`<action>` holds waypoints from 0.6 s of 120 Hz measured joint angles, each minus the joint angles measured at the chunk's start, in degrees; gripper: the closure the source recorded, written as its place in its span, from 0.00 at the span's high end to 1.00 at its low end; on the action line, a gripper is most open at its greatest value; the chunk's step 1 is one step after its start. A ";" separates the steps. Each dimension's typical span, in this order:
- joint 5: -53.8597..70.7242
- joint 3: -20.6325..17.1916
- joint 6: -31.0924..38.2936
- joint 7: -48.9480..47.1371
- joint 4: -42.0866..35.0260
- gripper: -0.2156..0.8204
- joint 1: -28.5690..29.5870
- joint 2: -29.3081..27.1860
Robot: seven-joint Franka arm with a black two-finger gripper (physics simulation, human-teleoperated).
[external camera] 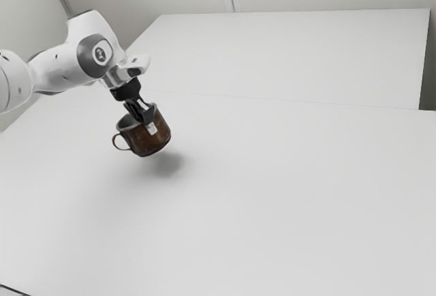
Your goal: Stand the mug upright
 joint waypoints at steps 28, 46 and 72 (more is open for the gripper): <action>7.04 -0.68 10.70 -7.95 -7.64 0.04 -0.88 -0.37; 8.00 -0.84 14.49 -11.80 -8.78 0.04 -0.99 1.57; 8.47 -0.84 17.20 -16.09 -9.30 0.04 -1.04 4.39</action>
